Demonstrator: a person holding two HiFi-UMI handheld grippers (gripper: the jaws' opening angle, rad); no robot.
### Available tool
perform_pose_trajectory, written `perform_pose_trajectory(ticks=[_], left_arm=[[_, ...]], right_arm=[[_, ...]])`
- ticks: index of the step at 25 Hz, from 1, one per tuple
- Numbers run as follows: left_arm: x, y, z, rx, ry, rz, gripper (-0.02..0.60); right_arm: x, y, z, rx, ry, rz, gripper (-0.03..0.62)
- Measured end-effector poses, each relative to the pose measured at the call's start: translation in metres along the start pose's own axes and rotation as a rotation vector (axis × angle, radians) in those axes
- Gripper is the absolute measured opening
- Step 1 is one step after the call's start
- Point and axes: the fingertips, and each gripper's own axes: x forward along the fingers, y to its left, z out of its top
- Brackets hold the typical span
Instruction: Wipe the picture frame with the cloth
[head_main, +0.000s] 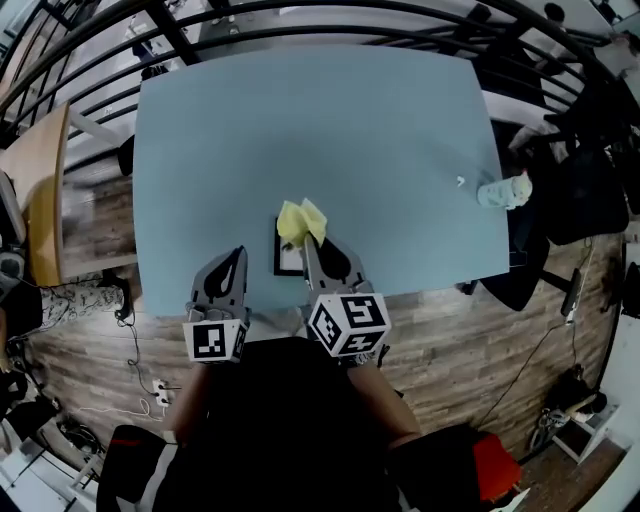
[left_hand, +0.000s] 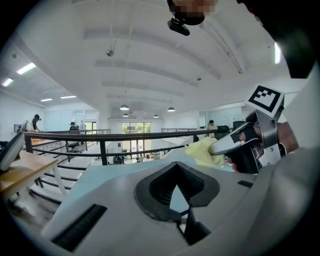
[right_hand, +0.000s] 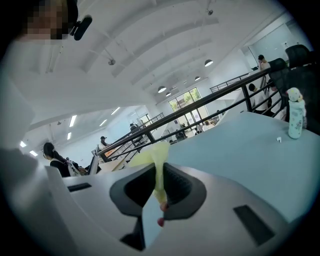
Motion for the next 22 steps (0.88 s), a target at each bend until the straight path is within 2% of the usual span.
perform_pose_trajectory(ticks=[15, 22], left_arm=[[0.042, 0.01, -0.041, 0.039, 0.094, -0.138, 0.0], [0.058, 0.01, -0.05, 0.024, 0.104, -0.157, 0.0]], right_arm=[[0.054, -0.024, -0.066, 0.109, 0.122, -0.134, 0.035], [0.076, -0.035, -0.102, 0.122, 0.204, -0.175, 0.035]])
